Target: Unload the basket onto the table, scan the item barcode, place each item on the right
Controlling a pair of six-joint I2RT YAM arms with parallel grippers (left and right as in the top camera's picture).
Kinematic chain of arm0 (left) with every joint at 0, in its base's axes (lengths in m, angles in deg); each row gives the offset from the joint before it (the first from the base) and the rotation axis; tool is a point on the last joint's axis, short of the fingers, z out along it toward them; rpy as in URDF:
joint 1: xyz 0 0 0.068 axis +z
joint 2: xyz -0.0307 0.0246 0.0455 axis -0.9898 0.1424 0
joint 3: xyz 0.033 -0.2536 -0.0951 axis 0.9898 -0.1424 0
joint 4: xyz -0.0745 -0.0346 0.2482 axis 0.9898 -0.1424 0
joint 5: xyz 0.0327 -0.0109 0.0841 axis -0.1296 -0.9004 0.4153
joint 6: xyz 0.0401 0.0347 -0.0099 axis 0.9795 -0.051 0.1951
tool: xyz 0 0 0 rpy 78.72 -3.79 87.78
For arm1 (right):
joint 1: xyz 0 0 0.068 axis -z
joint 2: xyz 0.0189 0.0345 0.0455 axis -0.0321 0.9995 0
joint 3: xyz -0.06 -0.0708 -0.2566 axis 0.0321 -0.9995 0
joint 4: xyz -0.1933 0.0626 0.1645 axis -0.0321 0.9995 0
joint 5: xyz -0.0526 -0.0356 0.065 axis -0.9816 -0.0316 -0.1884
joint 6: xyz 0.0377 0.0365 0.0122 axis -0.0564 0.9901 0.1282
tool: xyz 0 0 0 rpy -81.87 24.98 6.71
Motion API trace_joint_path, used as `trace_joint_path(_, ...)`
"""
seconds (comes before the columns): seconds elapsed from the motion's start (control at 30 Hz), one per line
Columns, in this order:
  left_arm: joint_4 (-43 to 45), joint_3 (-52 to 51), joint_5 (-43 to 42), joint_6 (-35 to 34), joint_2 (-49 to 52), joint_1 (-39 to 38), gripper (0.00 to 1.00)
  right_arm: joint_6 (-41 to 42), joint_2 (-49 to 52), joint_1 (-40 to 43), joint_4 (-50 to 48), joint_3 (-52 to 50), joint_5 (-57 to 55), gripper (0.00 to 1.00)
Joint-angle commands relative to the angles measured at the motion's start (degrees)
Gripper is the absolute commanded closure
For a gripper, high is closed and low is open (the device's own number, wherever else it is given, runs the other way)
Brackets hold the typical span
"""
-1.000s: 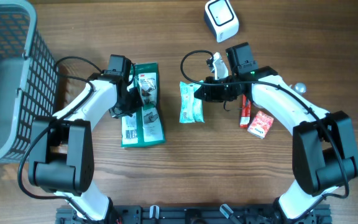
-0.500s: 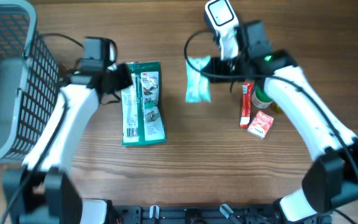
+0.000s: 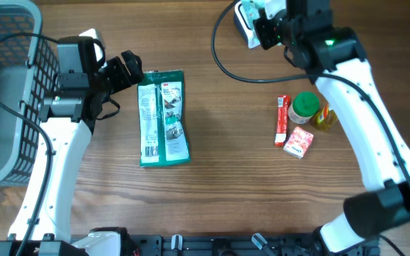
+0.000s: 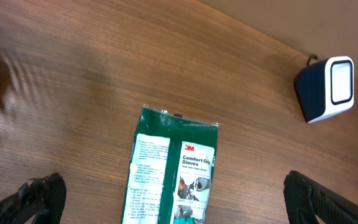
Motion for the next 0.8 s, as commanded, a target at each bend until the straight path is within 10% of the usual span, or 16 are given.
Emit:
trace_joint_path(0.0, 0.02, 0.33, -0.28, 0.55, 0.0, 0.26, 0.0, -7.32, 5.73, -0.09, -4.74, 0.81, -10.27, 0.96)
trace_joint_path(0.43, 0.04, 0.33, -0.26, 0.55, 0.0, 0.26, 0.0, -32.96, 23.04, -0.92, -34.25, 0.79, -22.25, 0.96)
trace_joint_path(0.77, 0.02, 0.33, -0.28, 0.55, 0.0, 0.26, 0.0, -34.07, 31.52, -2.05, -47.87, 0.79, -22.73, 0.96)
